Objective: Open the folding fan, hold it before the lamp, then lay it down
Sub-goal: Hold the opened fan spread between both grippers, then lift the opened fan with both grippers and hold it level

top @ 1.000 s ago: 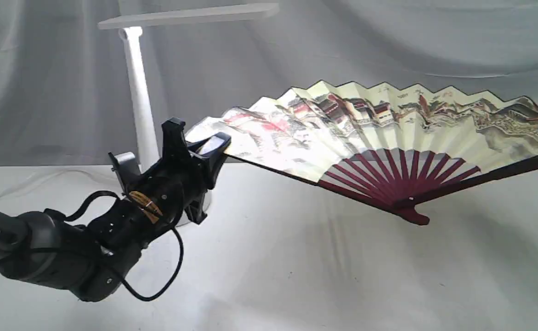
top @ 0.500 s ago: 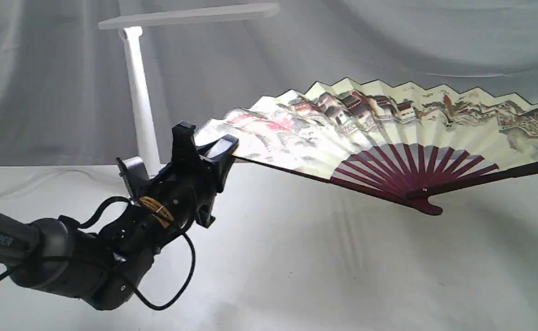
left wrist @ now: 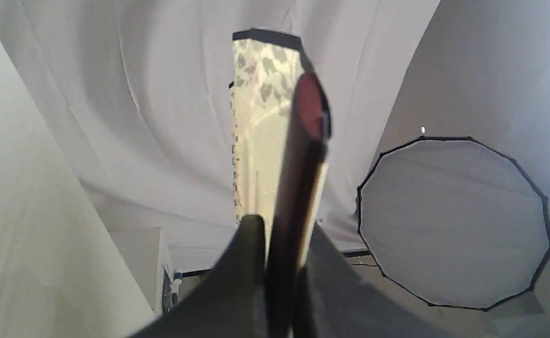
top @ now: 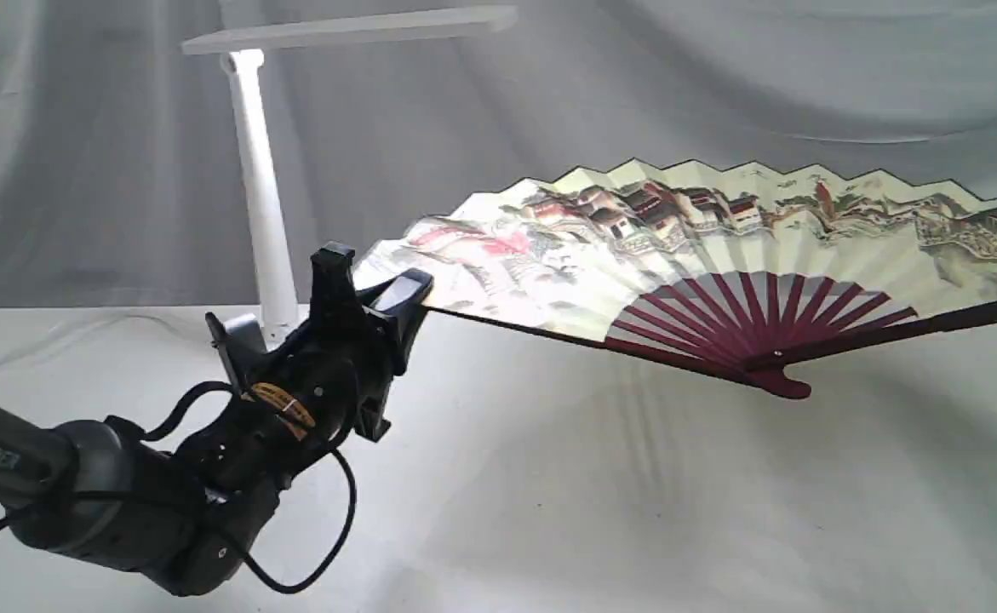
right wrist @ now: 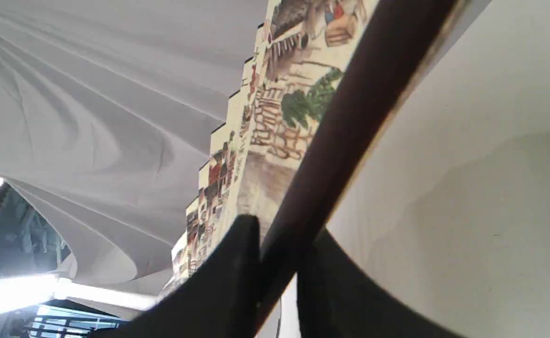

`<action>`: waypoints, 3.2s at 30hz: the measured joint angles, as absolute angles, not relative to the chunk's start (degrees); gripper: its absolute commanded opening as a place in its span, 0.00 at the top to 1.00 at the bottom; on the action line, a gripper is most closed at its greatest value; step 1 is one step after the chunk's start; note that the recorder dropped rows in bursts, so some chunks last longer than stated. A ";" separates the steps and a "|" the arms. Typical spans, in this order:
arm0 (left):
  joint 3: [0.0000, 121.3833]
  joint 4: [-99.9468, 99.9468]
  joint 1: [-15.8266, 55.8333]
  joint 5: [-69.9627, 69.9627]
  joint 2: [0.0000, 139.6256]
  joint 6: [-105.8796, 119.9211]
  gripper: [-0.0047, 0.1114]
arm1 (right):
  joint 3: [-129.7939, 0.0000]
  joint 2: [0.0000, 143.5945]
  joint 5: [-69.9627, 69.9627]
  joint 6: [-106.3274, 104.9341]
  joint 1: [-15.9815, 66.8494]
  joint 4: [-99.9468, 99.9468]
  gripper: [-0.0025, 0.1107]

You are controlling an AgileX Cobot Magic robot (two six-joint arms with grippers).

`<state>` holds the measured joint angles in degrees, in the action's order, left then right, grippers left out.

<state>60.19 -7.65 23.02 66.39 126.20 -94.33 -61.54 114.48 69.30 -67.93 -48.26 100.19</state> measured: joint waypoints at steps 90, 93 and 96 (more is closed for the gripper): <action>44.55 -1.41 10.18 65.50 107.32 -103.92 0.96 | -74.53 112.37 63.64 -53.87 -25.36 101.52 0.98; 44.55 -1.31 10.18 65.50 106.18 -103.92 0.96 | -74.53 110.94 63.64 -53.83 -25.36 101.52 0.98; 44.55 -1.19 10.18 65.62 105.31 -103.92 0.96 | -74.53 109.53 63.64 -53.83 -25.36 101.52 0.98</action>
<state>44.55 -1.19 10.18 65.62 105.31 -103.92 -74.53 109.53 63.65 -53.83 -25.36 101.52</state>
